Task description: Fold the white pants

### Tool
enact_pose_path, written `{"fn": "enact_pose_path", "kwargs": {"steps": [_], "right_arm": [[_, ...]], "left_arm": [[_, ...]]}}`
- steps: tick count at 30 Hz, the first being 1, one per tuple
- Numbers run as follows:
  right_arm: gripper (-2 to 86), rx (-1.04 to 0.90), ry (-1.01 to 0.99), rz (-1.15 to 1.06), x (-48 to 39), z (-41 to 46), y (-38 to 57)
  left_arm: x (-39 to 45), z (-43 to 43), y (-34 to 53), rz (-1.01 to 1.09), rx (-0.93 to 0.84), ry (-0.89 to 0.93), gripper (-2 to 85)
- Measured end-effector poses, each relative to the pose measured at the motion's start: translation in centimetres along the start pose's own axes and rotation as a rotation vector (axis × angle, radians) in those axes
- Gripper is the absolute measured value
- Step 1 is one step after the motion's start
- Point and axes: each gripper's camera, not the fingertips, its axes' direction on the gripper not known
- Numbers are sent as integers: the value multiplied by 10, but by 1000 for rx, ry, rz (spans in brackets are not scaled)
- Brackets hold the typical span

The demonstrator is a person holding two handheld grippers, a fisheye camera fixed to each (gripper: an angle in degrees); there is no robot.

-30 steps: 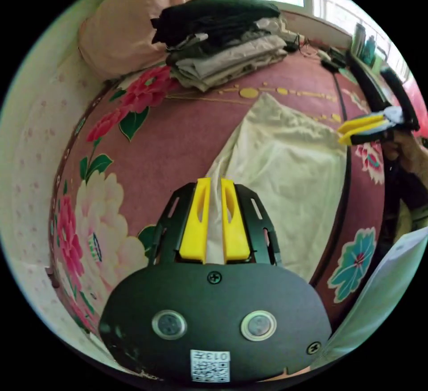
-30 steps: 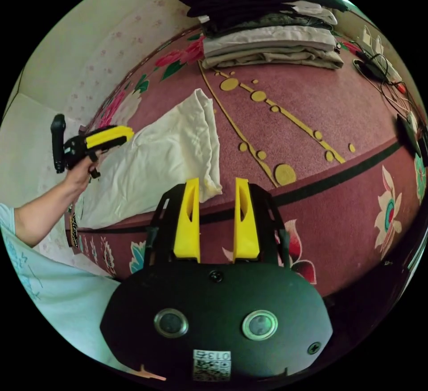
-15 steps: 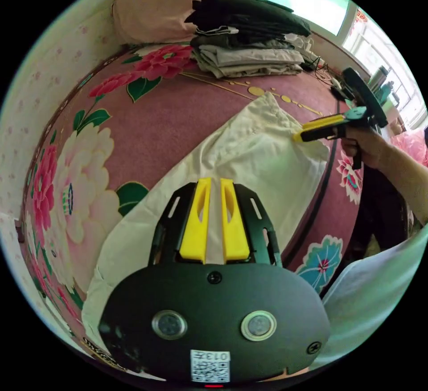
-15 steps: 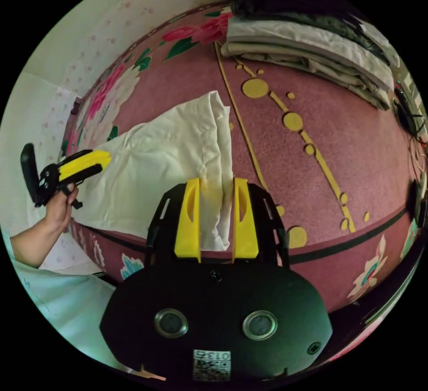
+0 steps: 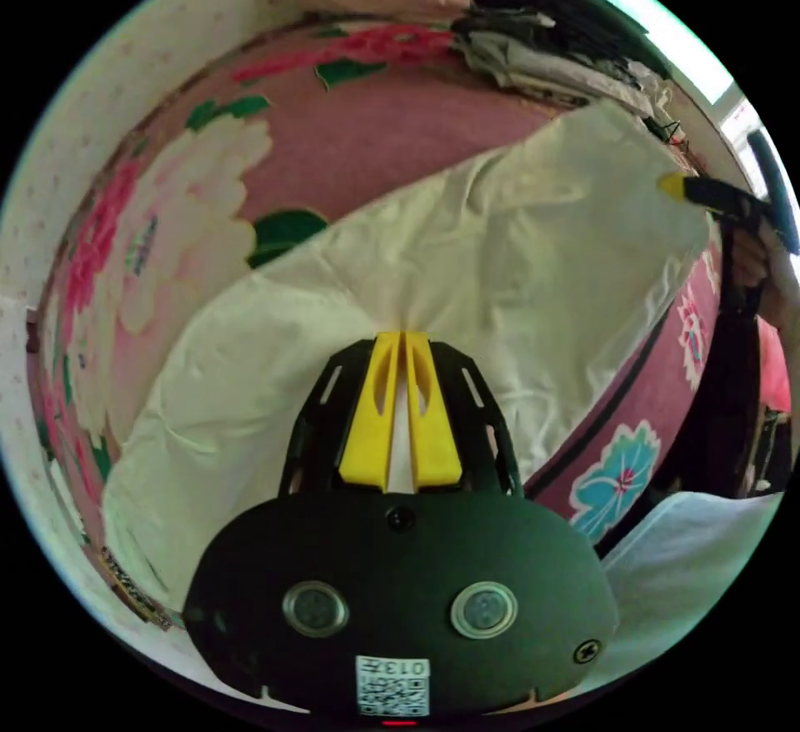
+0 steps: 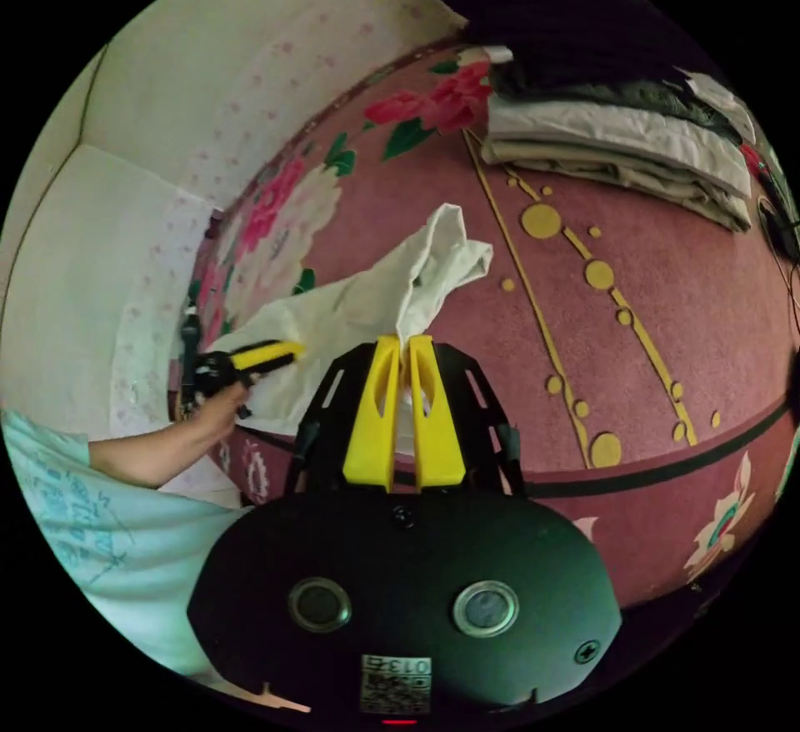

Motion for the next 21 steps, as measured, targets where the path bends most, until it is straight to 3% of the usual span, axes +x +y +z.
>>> {"fn": "enact_pose_path", "kwargs": {"steps": [3, 5, 10, 14, 21], "right_arm": [[15, 78, -157, -84, -57, -26, -9], [15, 100, -222, -158, -103, -35, -16], [18, 36, -339, -424, -272, -9, -34], [23, -63, -293, -607, -396, 48, -27], [57, -292, 36, -840, -559, 209, 23]], "left_arm": [[-49, -20, 22, -187, 28, 171, -1], [-71, -44, 46, -222, 140, 196, 0], [-147, -100, 136, -316, 236, 226, 9], [-200, -129, 202, -432, 270, 171, 18], [-281, -131, 262, -478, 129, 183, 63]]}}
